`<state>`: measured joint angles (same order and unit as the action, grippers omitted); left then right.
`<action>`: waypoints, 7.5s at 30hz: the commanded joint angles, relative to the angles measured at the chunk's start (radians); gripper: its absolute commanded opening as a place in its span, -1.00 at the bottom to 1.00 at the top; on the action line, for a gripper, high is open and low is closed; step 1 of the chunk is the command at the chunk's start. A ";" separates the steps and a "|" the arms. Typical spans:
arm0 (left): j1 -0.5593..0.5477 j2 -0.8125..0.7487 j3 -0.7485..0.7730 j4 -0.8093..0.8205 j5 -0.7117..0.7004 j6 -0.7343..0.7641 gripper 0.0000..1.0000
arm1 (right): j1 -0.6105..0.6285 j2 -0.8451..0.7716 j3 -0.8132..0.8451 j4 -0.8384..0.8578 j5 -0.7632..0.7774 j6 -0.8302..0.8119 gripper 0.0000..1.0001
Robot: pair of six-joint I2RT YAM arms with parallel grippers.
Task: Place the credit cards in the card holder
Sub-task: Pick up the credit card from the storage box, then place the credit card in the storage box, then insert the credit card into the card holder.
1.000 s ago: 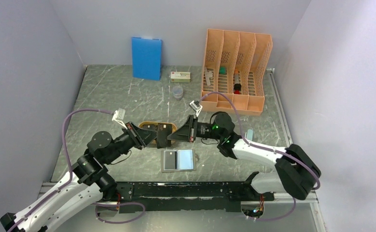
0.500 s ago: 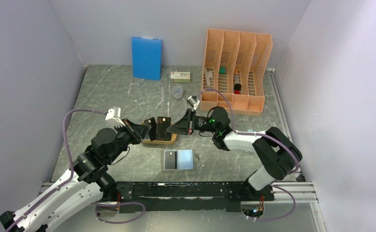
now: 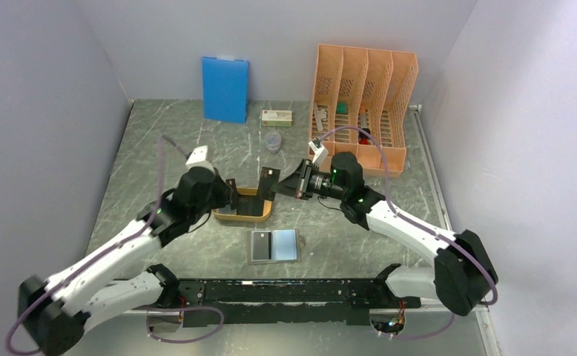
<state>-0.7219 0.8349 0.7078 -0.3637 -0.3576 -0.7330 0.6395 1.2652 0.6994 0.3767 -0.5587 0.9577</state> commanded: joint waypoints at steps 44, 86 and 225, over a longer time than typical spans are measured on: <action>0.440 0.558 0.114 -0.031 0.535 0.237 -0.87 | -0.007 -0.344 -0.138 -0.509 0.189 -0.169 -1.00; -0.522 0.080 -0.081 0.005 -0.019 -0.147 0.76 | 0.013 -0.410 -0.205 -0.702 0.240 -0.317 -1.00; -0.554 0.572 -0.106 0.198 -0.077 -0.200 -0.90 | 0.187 -0.013 -0.433 -0.217 -0.078 0.002 -1.00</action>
<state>-1.2789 1.4231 0.6178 -0.1780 -0.4568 -0.9318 0.8196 1.2243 0.2745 0.0937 -0.6224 0.9363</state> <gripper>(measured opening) 0.056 0.008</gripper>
